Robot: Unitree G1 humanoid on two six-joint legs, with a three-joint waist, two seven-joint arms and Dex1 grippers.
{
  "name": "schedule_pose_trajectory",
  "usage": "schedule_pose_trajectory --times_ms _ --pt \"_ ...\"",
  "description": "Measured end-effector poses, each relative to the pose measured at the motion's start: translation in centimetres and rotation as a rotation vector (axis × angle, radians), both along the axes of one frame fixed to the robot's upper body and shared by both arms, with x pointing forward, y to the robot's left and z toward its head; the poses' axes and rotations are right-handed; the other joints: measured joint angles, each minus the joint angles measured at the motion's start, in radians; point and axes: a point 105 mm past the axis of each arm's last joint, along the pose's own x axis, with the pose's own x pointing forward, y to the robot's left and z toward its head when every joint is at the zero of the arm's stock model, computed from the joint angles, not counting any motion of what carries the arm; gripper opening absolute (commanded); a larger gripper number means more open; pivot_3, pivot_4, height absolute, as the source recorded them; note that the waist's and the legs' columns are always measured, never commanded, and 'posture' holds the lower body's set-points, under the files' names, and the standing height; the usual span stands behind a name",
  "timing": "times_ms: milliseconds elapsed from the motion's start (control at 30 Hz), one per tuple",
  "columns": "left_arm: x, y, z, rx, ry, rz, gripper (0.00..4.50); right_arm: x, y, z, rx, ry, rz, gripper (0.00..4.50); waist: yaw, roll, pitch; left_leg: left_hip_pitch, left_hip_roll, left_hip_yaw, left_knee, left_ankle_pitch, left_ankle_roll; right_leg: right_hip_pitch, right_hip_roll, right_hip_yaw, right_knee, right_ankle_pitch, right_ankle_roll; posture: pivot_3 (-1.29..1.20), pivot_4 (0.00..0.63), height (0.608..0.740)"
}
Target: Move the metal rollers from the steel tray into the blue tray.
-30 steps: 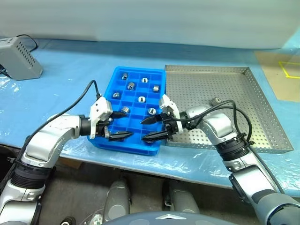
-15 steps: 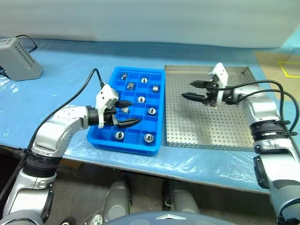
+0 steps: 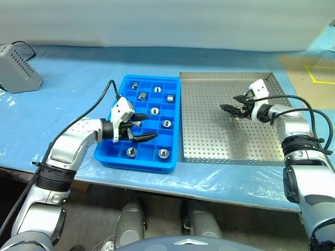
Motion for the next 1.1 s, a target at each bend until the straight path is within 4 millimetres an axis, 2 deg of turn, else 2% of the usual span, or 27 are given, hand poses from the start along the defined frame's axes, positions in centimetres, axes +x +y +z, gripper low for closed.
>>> schedule_pose_trajectory --times_ms 233,433,533,700,967,1033,1100 --pt "-0.3 0.3 -0.6 0.006 0.015 0.001 4.28 -0.1 -1.8 -2.3 -0.044 0.029 -0.113 4.04 0.001 0.0 0.0 0.0 0.0 0.0 0.0 0.0 0.001 0.0 0.0 0.0 0.0 0.0 0.0 -0.18 0.15 0.74" --pt "-0.3 0.4 -0.6 0.014 0.026 0.008 4.28 -0.2 -1.7 -2.9 -0.06 0.038 -0.121 4.04 0.0 0.0 0.0 0.0 0.0 0.0 0.001 0.0 0.0 0.0 0.0 0.0 0.001 0.0 0.0 -0.18 0.15 0.74" --pt "-0.4 -0.1 0.0 0.017 0.02 0.006 4.28 -0.2 -1.6 -3.0 -0.065 0.039 -0.114 3.42 0.0 0.0 0.0 0.0 0.0 0.0 0.001 0.0 0.001 0.0 0.0 0.0 0.0 0.0 0.0 -0.19 0.15 0.74" --pt "-0.8 -1.0 1.1 0.008 0.008 -0.007 4.28 -0.3 -1.2 -3.3 -0.057 0.033 -0.096 1.79 0.0 0.0 0.0 0.0 0.0 0.0 0.002 -0.001 0.0 0.001 0.0 0.0 0.001 0.0 0.0 -0.2 0.15 0.74" --pt "-0.9 -1.4 1.8 0.011 0.011 -0.013 4.28 -0.4 -0.7 -3.2 -0.025 0.037 -0.065 1.79 -0.002 0.0 0.0 0.0 0.001 0.0 0.001 -0.001 0.001 0.0 0.0 0.0 0.0 0.0 0.0 -0.2 0.15 0.74" --pt "-1.0 -1.3 1.9 0.01 0.013 -0.015 4.28 -0.4 0.1 -3.1 -0.003 0.048 -0.03 1.79 -0.003 0.0 0.0 0.0 0.001 0.001 0.001 -0.001 0.001 0.0 0.0 0.0 0.0 0.0 0.0 -0.2 0.15 0.74" --pt "-1.0 -1.3 2.0 0.011 0.012 -0.013 4.28 -0.5 2.1 -2.3 0.043 0.043 0.065 1.79 -0.004 0.001 0.0 0.0 0.001 0.001 0.001 -0.001 0.001 -0.001 0.0 0.0 0.0 0.0 0.0 -0.19 0.15 0.74"
